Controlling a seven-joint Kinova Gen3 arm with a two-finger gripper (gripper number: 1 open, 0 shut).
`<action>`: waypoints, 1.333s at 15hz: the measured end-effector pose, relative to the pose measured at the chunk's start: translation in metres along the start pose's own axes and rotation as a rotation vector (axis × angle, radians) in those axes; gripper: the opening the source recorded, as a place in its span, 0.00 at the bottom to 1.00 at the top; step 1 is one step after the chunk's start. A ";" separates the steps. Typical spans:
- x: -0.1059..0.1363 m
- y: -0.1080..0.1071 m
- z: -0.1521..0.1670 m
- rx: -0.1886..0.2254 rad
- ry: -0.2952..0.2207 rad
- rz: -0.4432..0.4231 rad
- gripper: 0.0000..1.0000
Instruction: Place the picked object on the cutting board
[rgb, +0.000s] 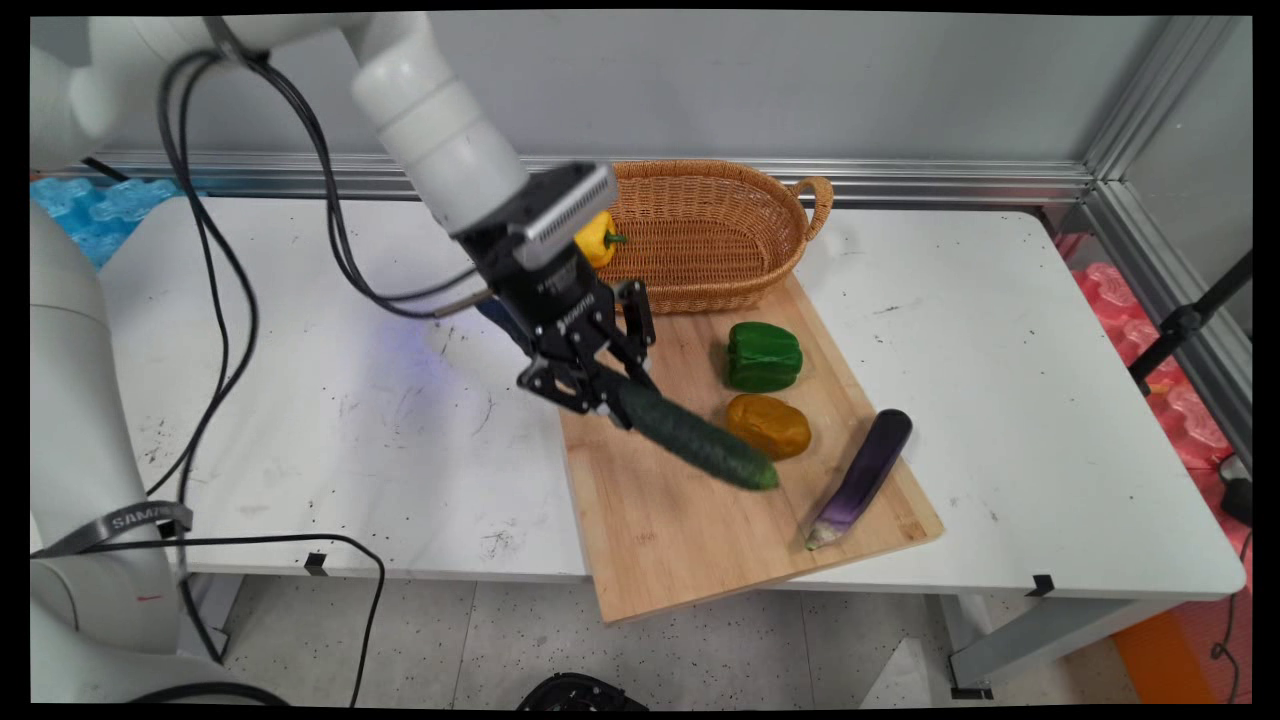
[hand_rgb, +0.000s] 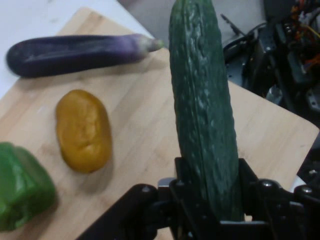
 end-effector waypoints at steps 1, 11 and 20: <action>-0.002 0.000 0.007 -0.007 -0.001 0.018 0.00; -0.028 -0.019 0.073 -0.045 -0.036 0.150 0.00; -0.040 -0.037 0.098 -0.042 -0.053 0.211 1.00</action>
